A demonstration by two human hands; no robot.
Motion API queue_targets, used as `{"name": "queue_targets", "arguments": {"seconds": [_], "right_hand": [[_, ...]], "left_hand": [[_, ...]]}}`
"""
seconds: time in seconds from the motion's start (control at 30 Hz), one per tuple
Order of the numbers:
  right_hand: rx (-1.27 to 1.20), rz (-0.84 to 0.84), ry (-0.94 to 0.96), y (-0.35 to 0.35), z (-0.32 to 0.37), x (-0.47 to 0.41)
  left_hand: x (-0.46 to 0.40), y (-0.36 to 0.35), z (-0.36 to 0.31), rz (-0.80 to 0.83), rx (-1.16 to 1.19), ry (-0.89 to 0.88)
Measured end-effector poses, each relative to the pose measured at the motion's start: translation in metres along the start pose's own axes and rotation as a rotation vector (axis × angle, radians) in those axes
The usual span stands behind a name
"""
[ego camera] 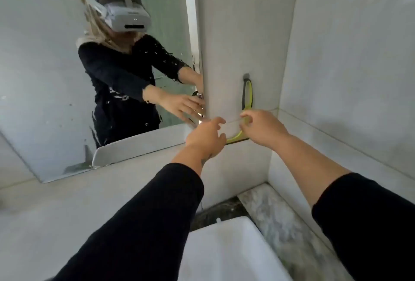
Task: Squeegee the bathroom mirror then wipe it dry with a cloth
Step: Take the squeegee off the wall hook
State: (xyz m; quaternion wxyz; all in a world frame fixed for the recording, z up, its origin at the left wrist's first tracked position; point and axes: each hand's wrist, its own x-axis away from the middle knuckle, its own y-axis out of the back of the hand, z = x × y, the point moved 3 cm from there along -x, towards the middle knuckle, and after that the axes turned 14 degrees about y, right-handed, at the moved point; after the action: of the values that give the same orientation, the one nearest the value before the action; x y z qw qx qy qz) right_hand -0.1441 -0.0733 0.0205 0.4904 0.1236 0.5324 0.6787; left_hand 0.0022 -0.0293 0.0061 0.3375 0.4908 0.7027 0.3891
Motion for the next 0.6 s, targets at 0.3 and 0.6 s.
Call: {"name": "queue_targets", "arguments": {"seconds": [0.3,0.6], "right_hand": [[-0.2,-0.406,-0.042,-0.006,-0.045,-0.063],[-0.369,-0.542,-0.005,-0.017,-0.049,-0.073]], "left_hand": [[-0.046,-0.073,-0.036,-0.095,0.321,-0.046],[-0.047,-0.103,-0.042,-0.252,0.471,0.018]]}}
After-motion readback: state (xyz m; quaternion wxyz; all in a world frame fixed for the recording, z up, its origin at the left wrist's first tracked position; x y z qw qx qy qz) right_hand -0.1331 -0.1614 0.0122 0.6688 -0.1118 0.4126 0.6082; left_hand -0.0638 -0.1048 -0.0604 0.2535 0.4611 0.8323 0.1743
